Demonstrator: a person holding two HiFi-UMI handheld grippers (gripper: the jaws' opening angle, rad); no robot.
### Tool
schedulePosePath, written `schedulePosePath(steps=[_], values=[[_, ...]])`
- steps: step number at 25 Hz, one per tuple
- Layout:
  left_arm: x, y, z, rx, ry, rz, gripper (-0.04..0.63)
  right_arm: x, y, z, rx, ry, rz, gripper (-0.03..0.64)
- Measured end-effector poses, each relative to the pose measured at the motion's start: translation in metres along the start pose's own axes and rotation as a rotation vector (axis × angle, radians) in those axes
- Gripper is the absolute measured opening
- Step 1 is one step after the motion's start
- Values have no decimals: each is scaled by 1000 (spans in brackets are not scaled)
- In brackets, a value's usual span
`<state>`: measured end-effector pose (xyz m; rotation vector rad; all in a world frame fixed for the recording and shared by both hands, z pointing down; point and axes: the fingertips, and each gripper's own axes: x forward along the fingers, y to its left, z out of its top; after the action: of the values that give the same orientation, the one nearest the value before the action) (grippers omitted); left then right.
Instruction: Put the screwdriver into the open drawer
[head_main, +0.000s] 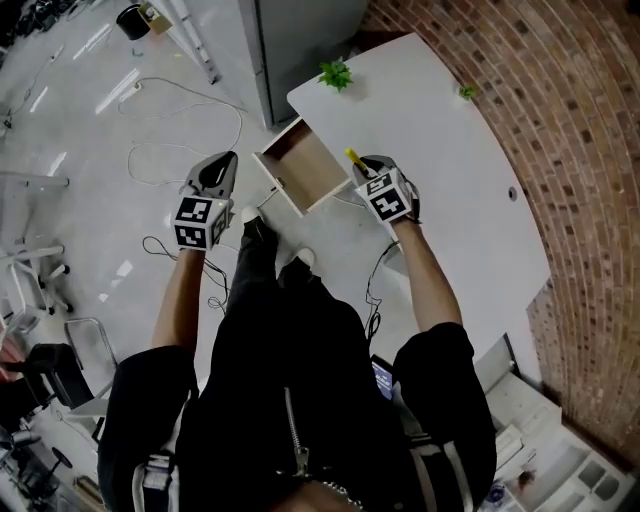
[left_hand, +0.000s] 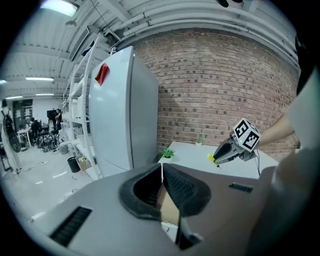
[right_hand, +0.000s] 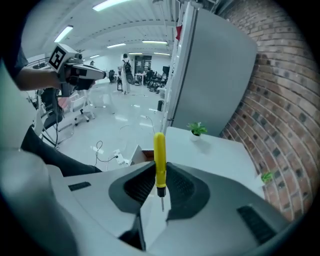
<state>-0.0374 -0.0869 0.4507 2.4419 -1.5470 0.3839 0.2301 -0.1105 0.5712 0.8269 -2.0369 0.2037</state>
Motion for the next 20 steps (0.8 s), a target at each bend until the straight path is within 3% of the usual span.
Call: schedulePosePath(steps=[5, 10, 20], values=[[-13, 41, -7, -31, 2, 55, 28, 28, 28, 51, -36, -33, 62, 75], [-17, 81, -16, -58, 13, 90, 28, 62, 49, 81, -2, -38, 114, 75], [0, 139, -53, -103, 83, 84, 28, 149, 81, 81, 160, 32, 156, 75]])
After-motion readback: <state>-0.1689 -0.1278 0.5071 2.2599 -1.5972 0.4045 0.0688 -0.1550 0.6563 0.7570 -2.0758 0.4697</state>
